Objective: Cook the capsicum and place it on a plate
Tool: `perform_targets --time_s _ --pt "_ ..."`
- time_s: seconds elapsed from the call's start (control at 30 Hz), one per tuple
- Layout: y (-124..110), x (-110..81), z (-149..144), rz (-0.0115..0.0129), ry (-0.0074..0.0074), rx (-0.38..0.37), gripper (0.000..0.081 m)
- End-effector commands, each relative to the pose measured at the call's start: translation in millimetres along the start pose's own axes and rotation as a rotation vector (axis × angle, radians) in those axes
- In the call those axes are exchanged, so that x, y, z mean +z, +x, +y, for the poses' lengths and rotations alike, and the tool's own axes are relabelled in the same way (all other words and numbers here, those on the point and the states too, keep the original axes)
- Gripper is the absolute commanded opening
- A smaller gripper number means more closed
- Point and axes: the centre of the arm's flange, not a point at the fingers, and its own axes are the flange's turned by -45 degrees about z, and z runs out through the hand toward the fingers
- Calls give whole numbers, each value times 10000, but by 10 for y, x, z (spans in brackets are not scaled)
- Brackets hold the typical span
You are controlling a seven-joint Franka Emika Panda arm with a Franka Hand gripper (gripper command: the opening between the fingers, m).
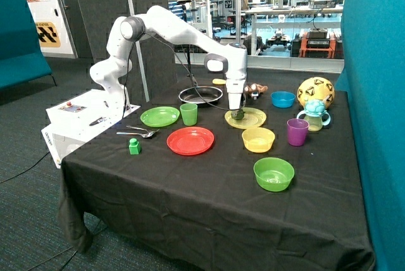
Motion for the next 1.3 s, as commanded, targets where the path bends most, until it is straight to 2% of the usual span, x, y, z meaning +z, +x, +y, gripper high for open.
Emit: perform_targets --time_s 0.0,0.23,0.27,0.3,0.33,0.37,0.4,0.43,0.47,0.53,0.63,0.67,0.7,0.83,0.93,1.03,1.1,1.13,1.17,1.2,1.23,1.27 --pt "29 48 5 -53 0 12 635" --pt "29 92 -38 -53 0 -43 670" --pt "33 101 -46 -53 0 -59 335" --pt "36 106 -51 -53 0 -60 168" --pt "40 110 -56 -53 0 -67 84" --pt "47 117 -63 -53 0 -82 42" --pt "57 122 -69 -53 0 -87 360" --pt "66 125 -73 -53 0 -94 514" --pt "78 129 -77 -53 0 -97 599" --pt "101 134 -81 -53 0 -108 644" --pt "133 146 -78 -53 0 -115 668" --pt "142 151 -76 -53 0 -108 641" --pt "154 158 -72 -53 0 -112 663" --pt "184 191 -63 -53 0 -117 648" --pt "191 215 -65 -53 0 -123 684" --pt "186 236 -71 -53 1 -152 643" --pt "178 245 -81 -53 1 -176 555" --pt "176 246 -85 -53 1 -184 471" --pt "176 247 -88 -53 1 -182 341" --pt "178 247 -91 -53 1 -160 171" --pt "181 246 -92 -53 0 -127 85" --pt "184 244 -90 -53 0 -79 43"
